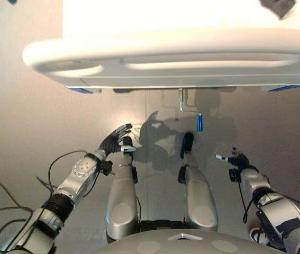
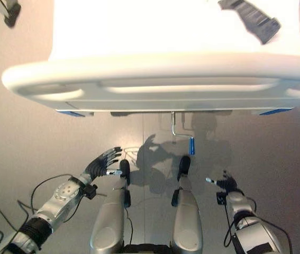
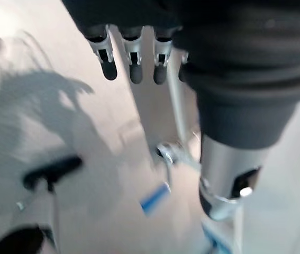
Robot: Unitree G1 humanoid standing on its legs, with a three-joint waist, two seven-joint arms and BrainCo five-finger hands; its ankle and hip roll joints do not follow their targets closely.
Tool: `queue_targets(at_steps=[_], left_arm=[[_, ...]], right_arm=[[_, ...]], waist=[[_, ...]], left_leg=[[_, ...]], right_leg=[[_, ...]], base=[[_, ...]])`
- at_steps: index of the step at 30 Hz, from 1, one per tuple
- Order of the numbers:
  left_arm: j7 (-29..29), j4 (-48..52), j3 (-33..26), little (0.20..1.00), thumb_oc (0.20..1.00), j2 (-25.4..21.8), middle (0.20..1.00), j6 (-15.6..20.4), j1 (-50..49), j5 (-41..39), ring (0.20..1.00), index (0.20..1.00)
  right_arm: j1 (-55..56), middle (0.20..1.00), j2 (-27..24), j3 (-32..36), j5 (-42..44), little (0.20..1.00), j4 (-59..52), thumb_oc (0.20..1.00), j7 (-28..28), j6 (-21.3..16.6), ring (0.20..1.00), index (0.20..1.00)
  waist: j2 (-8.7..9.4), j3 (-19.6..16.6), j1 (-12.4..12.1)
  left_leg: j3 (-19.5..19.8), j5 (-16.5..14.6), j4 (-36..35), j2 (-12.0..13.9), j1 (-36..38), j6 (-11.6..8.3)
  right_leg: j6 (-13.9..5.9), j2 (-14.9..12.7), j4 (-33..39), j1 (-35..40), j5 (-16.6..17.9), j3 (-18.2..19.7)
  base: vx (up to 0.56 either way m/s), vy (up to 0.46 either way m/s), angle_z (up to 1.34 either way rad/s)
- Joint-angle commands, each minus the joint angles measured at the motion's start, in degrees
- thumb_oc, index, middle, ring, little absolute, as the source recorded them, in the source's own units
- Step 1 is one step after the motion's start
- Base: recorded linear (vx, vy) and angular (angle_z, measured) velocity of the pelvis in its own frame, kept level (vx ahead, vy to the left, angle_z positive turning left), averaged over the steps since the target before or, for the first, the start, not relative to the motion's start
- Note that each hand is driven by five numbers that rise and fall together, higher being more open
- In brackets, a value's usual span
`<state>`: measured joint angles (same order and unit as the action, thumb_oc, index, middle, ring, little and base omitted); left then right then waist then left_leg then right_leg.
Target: Raise the hospital bed
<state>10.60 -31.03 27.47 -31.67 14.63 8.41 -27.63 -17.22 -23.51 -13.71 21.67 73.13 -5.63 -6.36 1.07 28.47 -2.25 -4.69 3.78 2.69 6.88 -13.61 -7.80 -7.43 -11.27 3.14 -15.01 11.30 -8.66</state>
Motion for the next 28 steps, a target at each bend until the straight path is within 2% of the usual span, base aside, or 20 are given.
queue_targets(at_steps=[1,6,8,10,12,13,20,28], left_arm=[[0.3,-1.1,-0.5,1.0,1.0,1.4,1.0,1.3,0.7,6.0,1.0,1.0],[-1.9,-12.0,-3.7,1.0,1.0,5.5,1.0,1.0,-1.2,12.8,1.0,1.0],[-5.1,-17.8,-8.0,1.0,1.0,7.7,1.0,1.6,-2.9,16.4,1.0,1.0],[-8.2,-22.5,-11.1,1.0,1.0,9.3,1.0,2.1,-3.7,19.2,1.0,1.0],[-8.0,-24.7,-11.7,1.0,1.0,10.0,1.0,1.9,-4.1,19.3,1.0,1.0],[-9.5,-28.2,-13.9,1.0,1.0,11.0,1.0,1.3,-4.5,19.9,1.0,1.0],[-11.2,-32.5,-16.7,1.0,1.0,14.3,1.0,1.3,-7.1,20.5,1.0,1.0],[-11.0,-31.1,-16.7,1.0,1.0,14.9,1.0,1.3,-8.2,19.6,1.0,1.0]], right_arm=[[-1.8,1.0,-1.5,0.5,-3.7,1.0,-1.0,1.0,0.0,0.2,1.0,1.0],[3.4,1.0,0.5,-0.5,-8.9,1.0,-0.6,1.0,0.6,1.0,1.0,1.0],[6.7,1.0,2.4,0.0,-11.7,1.0,-0.8,1.0,0.4,1.3,1.0,1.0],[8.5,1.0,4.0,1.3,-11.6,1.0,-0.6,1.0,-0.1,1.1,1.0,1.0],[9.2,1.0,4.4,1.8,-11.3,1.0,-0.5,1.0,-0.1,1.1,1.0,1.0],[10.1,1.0,4.8,2.6,-10.9,1.0,-0.1,1.0,-0.2,1.0,1.0,1.0],[13.4,1.0,7.1,6.5,-7.7,1.0,2.5,1.0,0.2,1.2,1.0,1.0],[13.8,1.0,7.7,6.6,-7.9,1.0,3.9,1.0,0.5,1.8,1.0,1.0]], waist=[[-1.7,-1.6,0.8],[-1.08,-8.2,1.0],[-0.86,-12.2,1.1],[-0.58,-14.8,1.0],[-0.49,-15.7,1.1],[-0.41,-16.7,1.0],[-0.31,-21.5,0.7],[-0.4,-23.1,0.1]], left_leg=[[1.9,2.0,0.8,0.3,0.3,0.33],[1.6,2.9,-3.1,0.5,5.3,0.3],[2.0,3.1,-4.8,0.8,8.6,0.42],[2.6,3.0,-4.8,1.0,10.0,0.49],[2.7,2.7,-4.6,1.1,10.8,0.46],[2.6,2.5,-4.7,1.3,11.6,0.37],[2.9,1.4,-5.7,1.4,16.8,0.38],[3.2,0.6,-6.1,1.5,19.1,0.48]], right_leg=[[-3.24,0.3,-4.9,3.2,-5.7,-2.3],[-3.39,1.0,-2.8,7.7,-5.6,-3.3],[-3.31,1.2,-2.7,10.7,-6.4,-4.2],[-3.14,1.5,-2.8,12.4,-7.2,-4.6],[-3.11,1.6,-2.9,13.2,-7.7,-4.7],[-3.04,1.7,-2.7,14.5,-8.1,-5.0],[-2.86,2.1,-0.6,20.2,-8.8,-6.0],[-2.63,2.2,0.3,23.0,-9.3,-6.6]], base=[[0.1,0.004,0.01],[0.06,-0.033,0.0],[0.11,-0.06,-0.02],[0.09,-0.047,0.15],[0.05,-0.022,0.14],[0.07,-0.023,0.05],[0.06,-0.012,0.04],[0.02,0.004,0.02]])
